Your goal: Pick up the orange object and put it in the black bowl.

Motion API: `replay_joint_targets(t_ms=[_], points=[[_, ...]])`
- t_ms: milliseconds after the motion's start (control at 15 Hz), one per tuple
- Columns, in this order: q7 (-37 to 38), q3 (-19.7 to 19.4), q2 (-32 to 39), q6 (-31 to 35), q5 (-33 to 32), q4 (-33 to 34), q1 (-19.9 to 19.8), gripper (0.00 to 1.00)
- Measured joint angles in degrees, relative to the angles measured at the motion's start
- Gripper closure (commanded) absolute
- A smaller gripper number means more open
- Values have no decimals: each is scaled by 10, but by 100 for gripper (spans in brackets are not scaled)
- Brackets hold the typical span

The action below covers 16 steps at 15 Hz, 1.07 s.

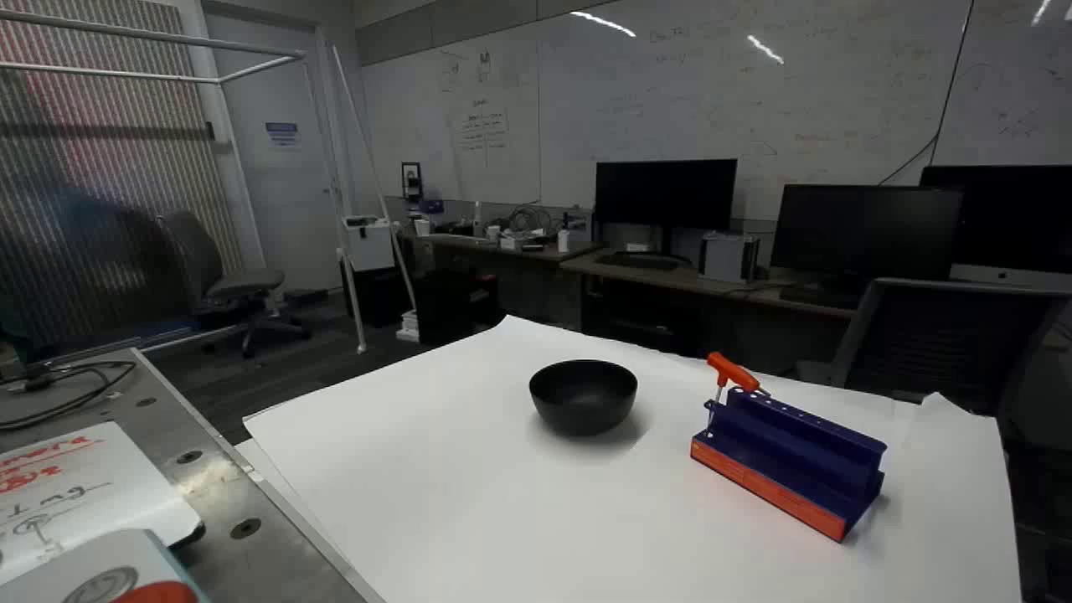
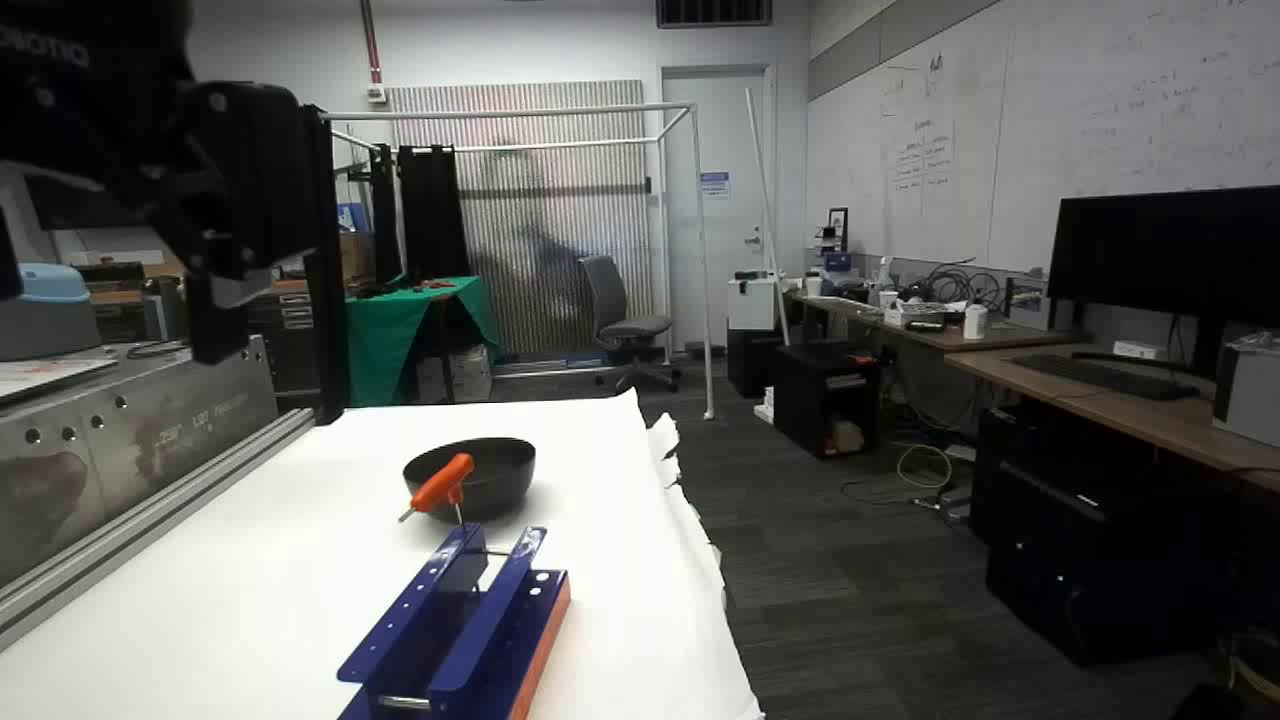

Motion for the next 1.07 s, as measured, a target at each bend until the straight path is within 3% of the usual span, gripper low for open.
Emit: replay_joint_targets(t_ms=[267,467,800,1067], points=[[0,0,-3,0,0,5,0,0],[25,34,19,13,-2,6,0,0],[148,141,175,72,-35,64,-10,0],[220,174,322,128,-87,135,-35,0]])
